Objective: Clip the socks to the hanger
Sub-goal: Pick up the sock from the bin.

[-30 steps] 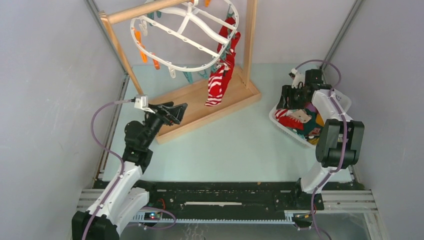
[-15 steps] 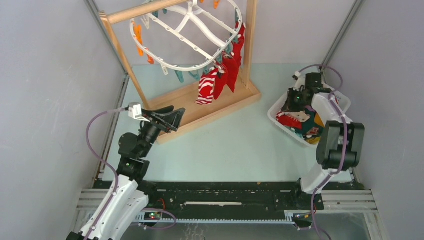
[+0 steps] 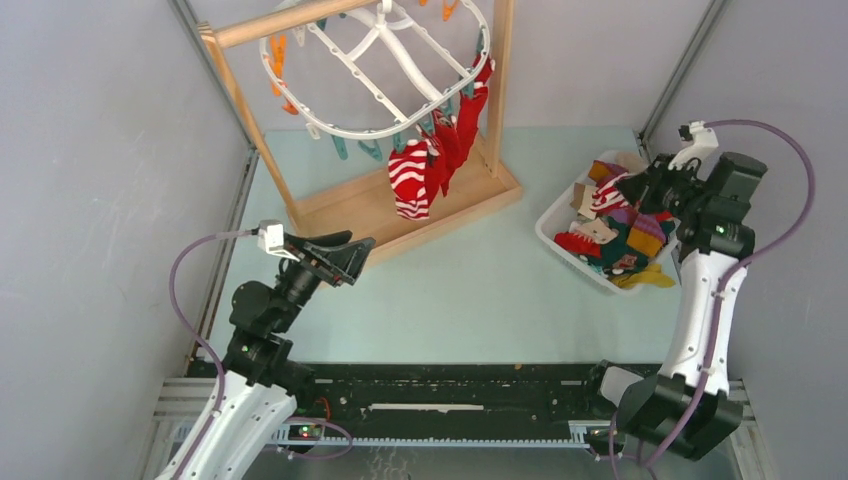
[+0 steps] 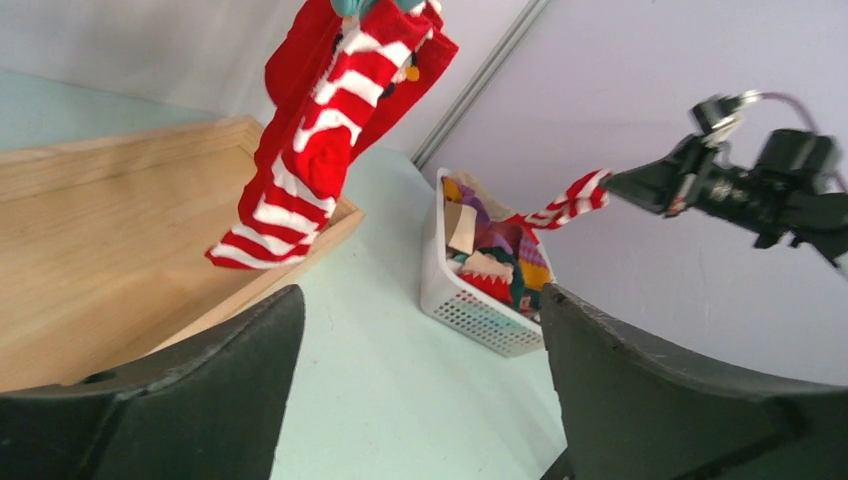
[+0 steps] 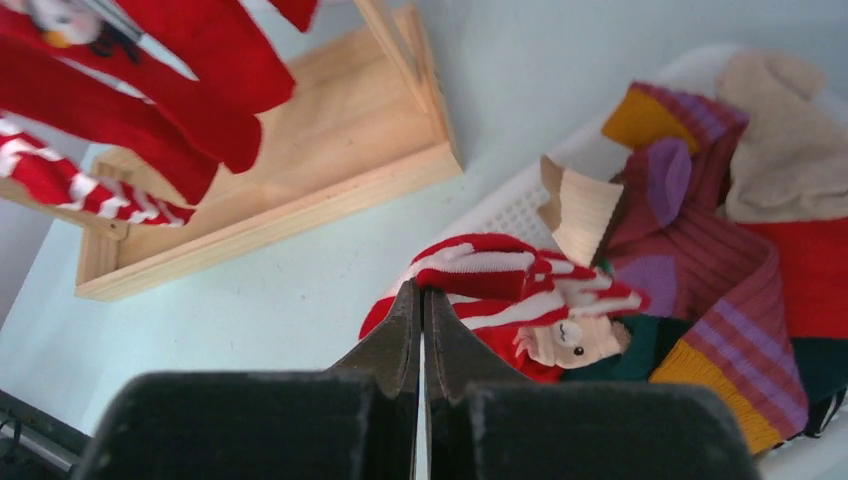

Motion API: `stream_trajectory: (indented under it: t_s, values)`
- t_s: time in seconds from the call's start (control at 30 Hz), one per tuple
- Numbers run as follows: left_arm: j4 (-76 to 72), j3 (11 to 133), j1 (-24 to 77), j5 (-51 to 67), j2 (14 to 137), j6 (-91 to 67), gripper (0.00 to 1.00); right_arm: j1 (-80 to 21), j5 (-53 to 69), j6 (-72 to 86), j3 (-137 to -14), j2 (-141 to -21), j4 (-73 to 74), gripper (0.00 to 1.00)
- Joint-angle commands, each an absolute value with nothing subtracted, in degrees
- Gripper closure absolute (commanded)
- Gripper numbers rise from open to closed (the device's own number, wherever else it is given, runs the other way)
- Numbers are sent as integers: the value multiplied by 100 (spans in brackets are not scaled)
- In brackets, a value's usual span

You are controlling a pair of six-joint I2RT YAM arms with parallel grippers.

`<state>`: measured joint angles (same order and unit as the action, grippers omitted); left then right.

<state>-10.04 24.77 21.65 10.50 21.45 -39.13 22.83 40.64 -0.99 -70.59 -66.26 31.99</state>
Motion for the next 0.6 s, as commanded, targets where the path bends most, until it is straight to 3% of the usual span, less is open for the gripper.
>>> stream_trajectory:
  t_s: [0.0,0.27,0.57]
  values:
    - [-880,2975,2188,1273,2348,-3985,7,2416,5315,-593,-7178,-6181,3080,100]
    - [-1661,2618,2354,2044,2249,-4235,5,2397,7231,-1035,-7457,-6089,3322,100]
    - [-2943,2410,4232,1547,2981,-2466,6,962,7618,-2330,-7550,-5920,4693,100]
